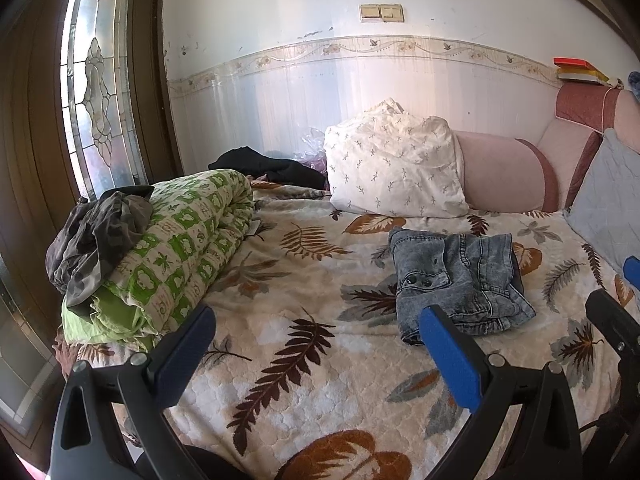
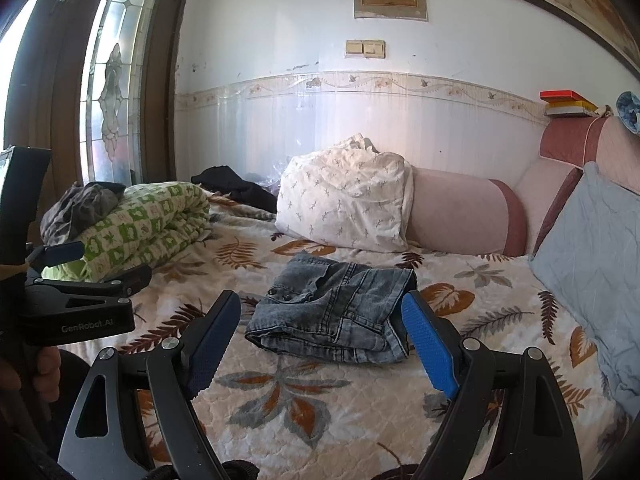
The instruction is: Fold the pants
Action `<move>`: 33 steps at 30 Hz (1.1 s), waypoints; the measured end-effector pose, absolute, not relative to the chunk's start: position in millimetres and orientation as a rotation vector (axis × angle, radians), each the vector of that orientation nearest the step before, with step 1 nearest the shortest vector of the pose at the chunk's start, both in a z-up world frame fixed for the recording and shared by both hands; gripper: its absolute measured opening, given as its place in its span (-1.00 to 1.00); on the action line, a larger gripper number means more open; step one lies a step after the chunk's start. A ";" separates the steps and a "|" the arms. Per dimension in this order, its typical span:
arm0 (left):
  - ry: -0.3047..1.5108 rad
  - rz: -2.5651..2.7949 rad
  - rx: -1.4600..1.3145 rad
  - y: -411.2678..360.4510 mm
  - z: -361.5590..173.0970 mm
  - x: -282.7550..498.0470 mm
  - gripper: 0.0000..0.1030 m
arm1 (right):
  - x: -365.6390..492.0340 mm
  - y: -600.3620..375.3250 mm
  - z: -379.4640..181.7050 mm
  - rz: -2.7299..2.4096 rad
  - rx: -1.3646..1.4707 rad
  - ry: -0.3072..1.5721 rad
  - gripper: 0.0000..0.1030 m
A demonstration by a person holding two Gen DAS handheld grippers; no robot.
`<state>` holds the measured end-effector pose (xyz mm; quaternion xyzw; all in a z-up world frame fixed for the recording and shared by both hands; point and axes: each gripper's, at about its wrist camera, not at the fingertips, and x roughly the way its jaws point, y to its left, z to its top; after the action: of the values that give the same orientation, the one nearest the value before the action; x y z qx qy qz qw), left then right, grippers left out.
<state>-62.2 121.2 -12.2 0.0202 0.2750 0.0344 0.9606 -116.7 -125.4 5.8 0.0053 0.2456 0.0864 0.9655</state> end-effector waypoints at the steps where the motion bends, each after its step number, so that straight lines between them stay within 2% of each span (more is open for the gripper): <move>1: 0.559 0.068 0.039 121.5 -12.8 -62.1 1.00 | -116.0 -124.7 5.2 0.175 0.010 0.499 0.61; 22: 0.604 0.058 0.026 133.2 -29.6 -39.7 1.00 | -95.2 -103.2 -9.6 0.204 -0.011 0.543 0.61; 33: 0.651 0.057 0.025 139.2 -57.9 -24.9 1.00 | -89.9 -91.1 -19.1 0.196 -0.032 0.565 0.61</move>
<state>-24.9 139.2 -57.9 0.0123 0.3198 0.0279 0.9470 -89.9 -91.1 -19.1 -0.0156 0.2783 0.0964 0.9555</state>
